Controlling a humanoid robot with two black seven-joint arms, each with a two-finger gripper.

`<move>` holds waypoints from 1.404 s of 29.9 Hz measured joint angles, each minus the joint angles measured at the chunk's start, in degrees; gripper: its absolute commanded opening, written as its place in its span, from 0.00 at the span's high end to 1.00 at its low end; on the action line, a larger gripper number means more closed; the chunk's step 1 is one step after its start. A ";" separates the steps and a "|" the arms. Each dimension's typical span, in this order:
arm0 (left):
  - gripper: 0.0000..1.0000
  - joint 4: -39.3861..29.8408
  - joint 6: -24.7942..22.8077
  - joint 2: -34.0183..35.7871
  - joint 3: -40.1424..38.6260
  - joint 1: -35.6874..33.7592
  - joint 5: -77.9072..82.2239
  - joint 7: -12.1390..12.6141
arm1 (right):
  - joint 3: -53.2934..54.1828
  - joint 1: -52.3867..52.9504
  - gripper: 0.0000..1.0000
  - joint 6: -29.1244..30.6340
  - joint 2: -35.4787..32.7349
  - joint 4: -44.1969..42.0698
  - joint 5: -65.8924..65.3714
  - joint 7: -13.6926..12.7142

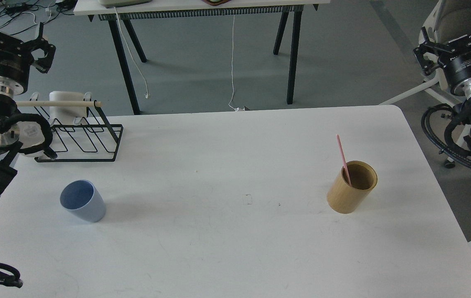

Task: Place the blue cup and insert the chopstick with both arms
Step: 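Move the left gripper down from the rack toward the blue cup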

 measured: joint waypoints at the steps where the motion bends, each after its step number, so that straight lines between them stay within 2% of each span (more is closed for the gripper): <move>1: 0.00 0.00 0.00 0.03 0.00 0.06 -0.09 -0.03 | -0.03 0.00 0.01 0.00 -0.02 0.10 0.00 -0.02; 12: 0.00 -2.03 0.00 1.32 0.58 -0.06 0.08 1.15 | -0.18 -0.10 0.01 0.00 0.47 3.51 -0.09 -0.06; 16: 0.01 -5.57 0.00 6.60 2.03 0.21 0.63 2.63 | -0.06 -0.08 0.01 0.00 0.06 5.43 -0.09 -0.06; 21: 0.01 -11.36 0.00 13.77 5.66 1.35 2.24 3.04 | 0.63 -0.71 0.01 0.00 -0.02 6.52 -0.09 0.01; 28: 0.01 -26.23 -0.03 21.24 7.67 1.82 23.60 3.31 | 1.51 -0.59 0.01 0.00 2.15 6.67 -0.10 0.38; 36: 0.03 -56.36 0.37 38.92 11.76 5.78 45.52 6.13 | 1.65 -0.17 0.01 0.00 2.73 6.68 -0.09 0.47; 39: 0.03 -61.76 3.73 42.00 14.08 6.19 56.02 6.40 | 1.94 -0.17 0.01 0.00 2.80 6.75 -0.09 0.50; 42: 0.04 -62.89 8.79 43.40 17.83 6.31 68.86 6.41 | 2.40 -0.17 0.01 0.00 2.75 7.19 -0.09 0.50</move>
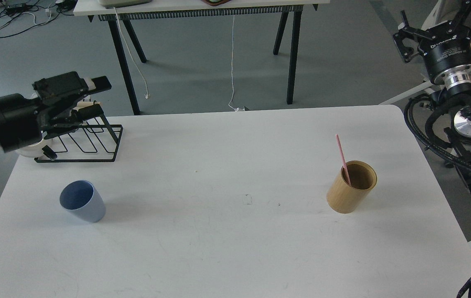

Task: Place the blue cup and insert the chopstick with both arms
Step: 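Move the left gripper down from the rack toward the blue cup, then grasp the blue cup with the left gripper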

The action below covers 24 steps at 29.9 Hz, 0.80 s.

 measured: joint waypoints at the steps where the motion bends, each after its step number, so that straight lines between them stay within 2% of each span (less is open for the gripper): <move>1: 0.04 -0.08 1.82 0.50 1.41 0.02 4.02 -0.04 | 0.19 0.00 0.01 0.00 -0.13 0.17 0.00 0.00; 5: 0.10 -0.01 9.80 2.07 7.29 0.04 18.76 -0.47 | 0.70 0.00 0.01 0.00 -0.67 0.50 0.00 0.00; 8: 0.13 1.26 14.02 2.04 10.60 0.12 25.52 -0.78 | 0.83 -0.01 0.01 0.00 -0.97 0.49 0.00 0.00; 13: 0.13 7.38 20.17 -0.51 14.32 1.08 36.31 -4.43 | 0.83 -0.19 0.01 0.00 -1.06 0.46 0.00 -0.03; 16: 0.22 12.90 24.40 -3.73 16.01 2.63 42.51 -5.30 | 0.81 -0.23 0.01 0.00 -1.13 0.45 0.00 -0.03; 19: 0.31 17.02 26.94 -5.66 16.81 4.86 46.13 -5.39 | 0.77 -0.43 0.01 0.00 -1.55 0.43 0.00 -0.03; 24: 0.39 22.32 28.24 -8.18 16.99 6.83 47.27 -5.47 | 0.76 -0.52 0.01 0.00 -1.75 0.43 0.00 -0.03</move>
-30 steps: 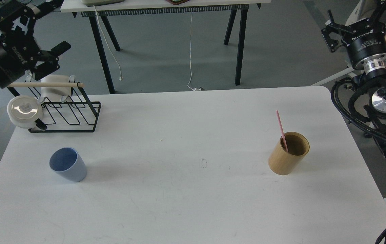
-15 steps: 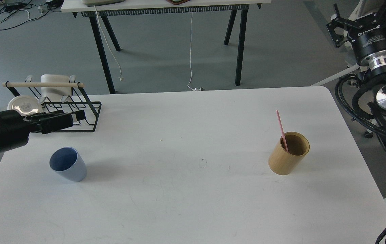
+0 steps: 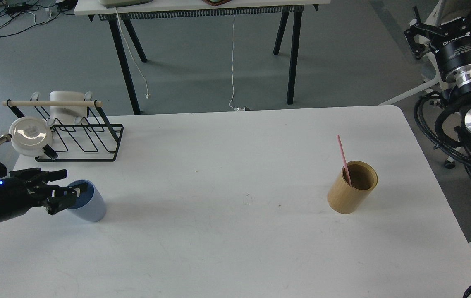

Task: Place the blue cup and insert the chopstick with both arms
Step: 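Grasp the blue cup with the left gripper, then carry the blue cup with the left gripper and set it beside the tan cup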

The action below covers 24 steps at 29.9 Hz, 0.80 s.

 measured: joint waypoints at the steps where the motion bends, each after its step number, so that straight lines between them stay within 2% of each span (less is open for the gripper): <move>1: 0.41 1.28 0.12 -0.60 0.03 0.22 0.15 -0.04 | -0.01 0.00 0.01 0.00 0.00 0.00 0.00 0.00; 4: 0.49 4.61 0.32 -2.40 0.08 0.66 0.95 -0.23 | -0.17 -0.01 0.01 0.00 -0.03 0.03 0.00 0.00; 8: 0.74 6.43 0.30 -3.65 0.13 0.82 1.41 -0.65 | -0.48 -0.06 0.01 0.00 -0.03 0.09 0.00 0.00; 14: 0.78 7.40 -0.03 -3.77 0.15 1.55 1.45 -0.93 | -0.17 -0.06 0.01 0.00 -0.03 0.10 0.00 0.00; 19: 0.93 7.61 -0.33 -3.77 0.28 1.91 1.51 -3.07 | -0.09 -0.05 0.01 0.00 -0.03 0.10 0.00 0.00; 24: 0.98 7.41 -0.46 -3.77 0.77 2.35 1.53 -3.87 | -0.08 -0.10 0.01 0.00 -0.06 0.10 0.00 0.00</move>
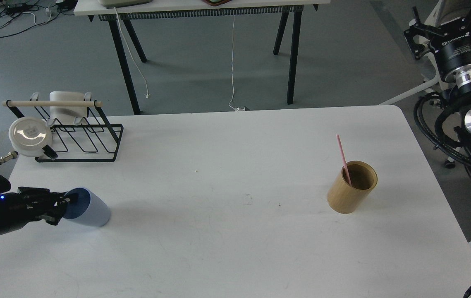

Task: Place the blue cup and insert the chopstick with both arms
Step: 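Carry the blue cup with the left gripper and set it beside the tan cup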

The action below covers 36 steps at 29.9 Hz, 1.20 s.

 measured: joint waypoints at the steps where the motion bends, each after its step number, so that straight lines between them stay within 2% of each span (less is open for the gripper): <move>1: 0.98 -0.16 0.00 0.00 0.00 -0.08 0.00 -0.04 | 0.00 -0.04 0.01 0.00 -0.02 0.00 0.00 0.00; 7: 0.97 -1.71 0.08 0.45 -0.67 -1.32 0.01 -0.06 | 0.01 -0.08 0.01 0.00 -0.14 0.00 0.00 0.00; 13: 0.96 -6.74 -1.71 2.95 -0.83 -7.08 -0.07 -0.06 | 0.02 -0.08 0.01 0.00 -0.94 0.53 0.00 0.00; 17: 0.96 -11.04 -9.19 3.55 -0.84 -14.68 -0.09 -0.05 | 0.02 -0.08 0.01 0.00 -2.09 1.60 0.00 0.00; 21: 0.96 -17.09 -19.48 2.28 -0.85 -24.31 -0.10 -0.04 | 0.26 -0.13 0.01 0.00 -2.94 1.80 0.00 0.00; 23: 0.95 -19.38 -23.90 0.05 -0.87 -28.41 -0.09 0.02 | 0.53 -0.01 0.01 0.00 -3.20 1.96 0.00 0.00; 26: 0.95 -20.58 -28.41 -5.45 -0.80 -31.83 -0.02 2.11 | 0.66 0.60 0.01 0.00 -3.49 1.97 0.00 0.00; 29: 0.95 -19.87 -30.45 -11.87 -0.35 -33.55 0.60 3.87 | 0.66 1.28 0.01 0.00 -3.56 1.97 -0.06 -0.03; 36: 0.95 -13.37 -35.18 -25.68 -0.07 -34.63 6.44 4.47 | 0.20 1.42 0.01 0.00 -4.62 1.97 -0.09 -0.17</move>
